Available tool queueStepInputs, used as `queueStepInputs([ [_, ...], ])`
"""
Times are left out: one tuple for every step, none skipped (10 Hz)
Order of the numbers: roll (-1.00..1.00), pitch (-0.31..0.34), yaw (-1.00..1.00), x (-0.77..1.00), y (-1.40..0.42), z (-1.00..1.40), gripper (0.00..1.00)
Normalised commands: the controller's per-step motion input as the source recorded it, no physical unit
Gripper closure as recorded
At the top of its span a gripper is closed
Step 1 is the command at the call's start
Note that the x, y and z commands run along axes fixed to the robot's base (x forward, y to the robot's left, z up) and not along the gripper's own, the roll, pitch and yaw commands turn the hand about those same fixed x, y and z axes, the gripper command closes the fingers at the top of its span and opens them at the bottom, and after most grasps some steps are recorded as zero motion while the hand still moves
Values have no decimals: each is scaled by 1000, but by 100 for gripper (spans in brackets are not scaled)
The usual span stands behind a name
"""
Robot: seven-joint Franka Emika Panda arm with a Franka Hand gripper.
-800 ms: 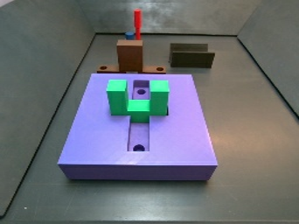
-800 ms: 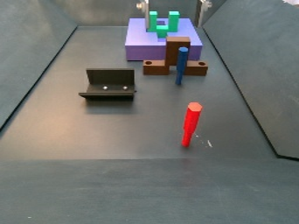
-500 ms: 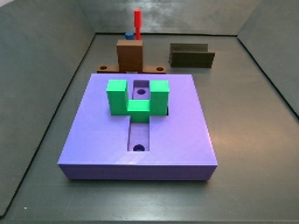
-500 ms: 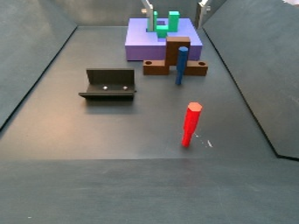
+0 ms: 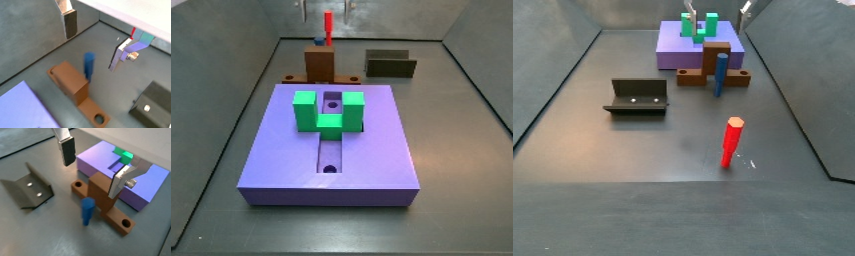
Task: Pick up the brown object. Move up. Move to above the board. Insert the brown object.
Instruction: Pick up the brown object.
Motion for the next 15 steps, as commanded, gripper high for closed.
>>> queueStepInputs([
  [-89, -180, -260, -3, -429, -254, 0],
  [-74, -176, -186, 0, -383, -246, 0],
  [-64, -120, -197, 0, -246, -334, 0],
  [-19, -76, -140, 0, -180, -277, 0],
  [0, -4, -20, 0, -109, -240, 0],
  [0, 0, 0, -34, -111, -209, 0],
  [0, 0, 0, -23, -114, -211, 0],
  [0, -3, 14, 0, -120, -223, 0],
  [0, -31, 6, 9, -174, -300, 0],
  [31, -9, 3, 34, -131, -363, 0],
  [110, 0, 43, 0, -51, -343, 0],
  [166, 0, 71, 0, 0, -360, 0],
  [197, 0, 100, 0, 0, -300, 0],
  [201, 3, 89, 0, 0, -257, 0],
  [206, 1, 74, 0, 0, -217, 0],
])
